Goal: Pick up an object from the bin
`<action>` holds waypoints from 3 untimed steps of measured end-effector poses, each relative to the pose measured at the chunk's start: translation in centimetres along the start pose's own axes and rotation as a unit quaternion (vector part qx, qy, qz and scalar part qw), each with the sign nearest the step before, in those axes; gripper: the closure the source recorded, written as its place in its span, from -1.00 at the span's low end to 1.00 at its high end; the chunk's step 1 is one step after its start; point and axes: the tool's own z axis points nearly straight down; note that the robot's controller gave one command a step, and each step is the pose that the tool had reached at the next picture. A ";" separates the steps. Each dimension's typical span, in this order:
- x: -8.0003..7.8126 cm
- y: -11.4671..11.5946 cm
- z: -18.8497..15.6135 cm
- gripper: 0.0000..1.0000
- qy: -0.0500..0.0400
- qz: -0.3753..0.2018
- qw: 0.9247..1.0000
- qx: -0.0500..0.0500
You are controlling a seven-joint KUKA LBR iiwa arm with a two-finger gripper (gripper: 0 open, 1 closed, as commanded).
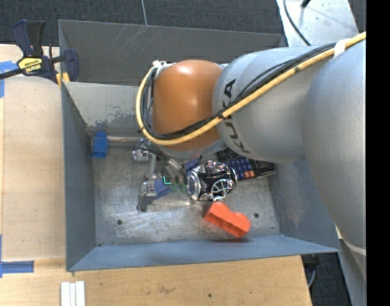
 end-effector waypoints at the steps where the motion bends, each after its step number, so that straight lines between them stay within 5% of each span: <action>1: -0.2 0.0 -0.4 -1.00 -0.004 0.001 1.000 -0.001; 2: 2.0 -5.4 7.3 1.00 -0.003 -0.111 0.994 0.000; 3: 2.0 -5.3 7.3 -1.00 -0.003 -0.112 0.994 -0.001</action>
Offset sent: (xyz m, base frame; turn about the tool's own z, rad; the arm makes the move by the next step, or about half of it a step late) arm -0.0203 -0.0525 -0.0729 -0.2245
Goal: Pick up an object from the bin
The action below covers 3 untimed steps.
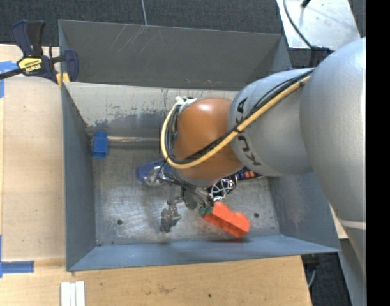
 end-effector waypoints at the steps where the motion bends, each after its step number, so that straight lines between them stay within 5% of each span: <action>1: 0.0 0.0 0.0 -1.00 0.000 0.000 1.000 0.000; 2: 0.7 -5.2 0.8 -1.00 -0.001 0.018 1.000 -0.001; 3: -0.5 -8.4 1.1 -1.00 -0.003 0.035 0.999 -0.001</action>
Offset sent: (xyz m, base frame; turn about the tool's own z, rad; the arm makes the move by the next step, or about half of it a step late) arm 0.0070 -0.0915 -0.0145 0.0703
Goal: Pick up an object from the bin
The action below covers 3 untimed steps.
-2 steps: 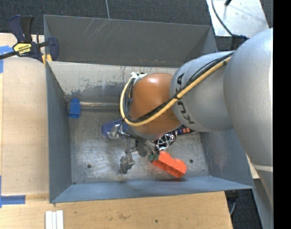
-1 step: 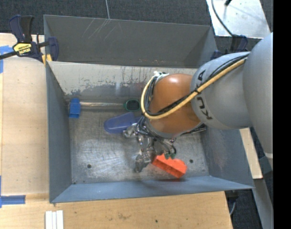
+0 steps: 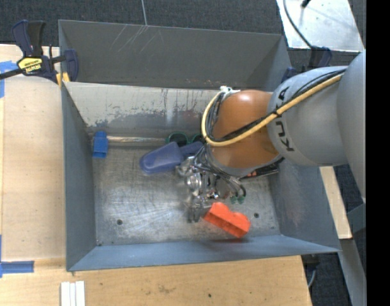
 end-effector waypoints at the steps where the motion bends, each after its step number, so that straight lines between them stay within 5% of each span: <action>1: 1.4 -4.7 -1.3 -1.00 0.000 0.002 1.000 0.000; 3: -0.1 -10.3 -2.7 -1.00 0.001 -0.001 1.000 0.001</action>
Offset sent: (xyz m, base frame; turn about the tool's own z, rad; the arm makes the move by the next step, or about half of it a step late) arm 0.0123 -0.0690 0.0095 0.0164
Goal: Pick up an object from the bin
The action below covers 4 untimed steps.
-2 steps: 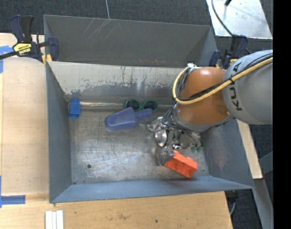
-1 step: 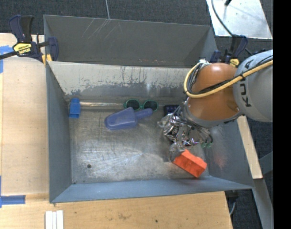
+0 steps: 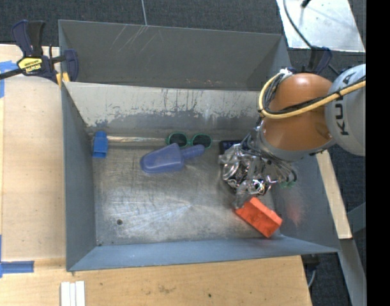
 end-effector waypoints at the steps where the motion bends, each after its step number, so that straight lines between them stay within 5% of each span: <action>1: 2.3 -4.6 -1.4 -1.00 -0.001 -0.030 1.000 0.000; 2: 2.8 -6.9 -1.3 -1.00 -0.004 0.001 1.000 0.000; 3: -3.1 -7.6 0.8 -1.00 -0.001 -0.036 0.999 0.000; 4: -4.4 -7.5 1.6 -1.00 0.001 -0.024 1.000 0.000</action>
Offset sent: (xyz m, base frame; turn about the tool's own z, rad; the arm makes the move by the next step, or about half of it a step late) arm -0.0188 -0.0637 0.0016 0.0628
